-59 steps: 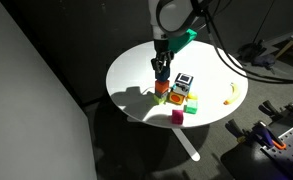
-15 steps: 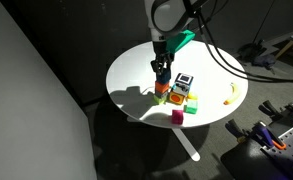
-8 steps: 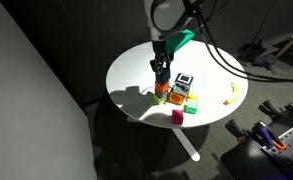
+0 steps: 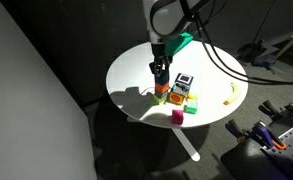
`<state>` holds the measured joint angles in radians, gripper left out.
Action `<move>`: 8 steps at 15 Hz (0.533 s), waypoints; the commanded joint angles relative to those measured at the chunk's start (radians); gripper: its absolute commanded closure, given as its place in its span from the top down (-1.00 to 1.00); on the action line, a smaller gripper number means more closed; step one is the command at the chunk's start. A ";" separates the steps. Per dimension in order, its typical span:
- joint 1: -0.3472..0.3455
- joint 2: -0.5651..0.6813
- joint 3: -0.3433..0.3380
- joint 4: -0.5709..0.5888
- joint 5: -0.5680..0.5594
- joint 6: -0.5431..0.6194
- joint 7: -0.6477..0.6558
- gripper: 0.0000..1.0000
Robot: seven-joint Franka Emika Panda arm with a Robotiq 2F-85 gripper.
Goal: Pick up the blue block and put it on the orange block
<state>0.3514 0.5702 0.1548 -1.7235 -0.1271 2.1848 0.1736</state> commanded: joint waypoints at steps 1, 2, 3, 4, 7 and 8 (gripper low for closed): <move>0.010 0.007 -0.006 0.021 -0.018 0.006 0.000 0.64; 0.010 0.006 -0.006 0.020 -0.018 0.008 -0.001 0.62; 0.010 0.003 -0.006 0.018 -0.018 0.010 -0.001 0.66; 0.010 0.000 -0.005 0.016 -0.018 0.011 -0.002 0.78; 0.007 -0.007 -0.002 0.013 -0.011 0.010 -0.007 1.00; 0.007 -0.010 -0.001 0.014 -0.009 0.006 -0.005 1.00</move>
<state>0.3538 0.5705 0.1550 -1.7224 -0.1291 2.2014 0.1727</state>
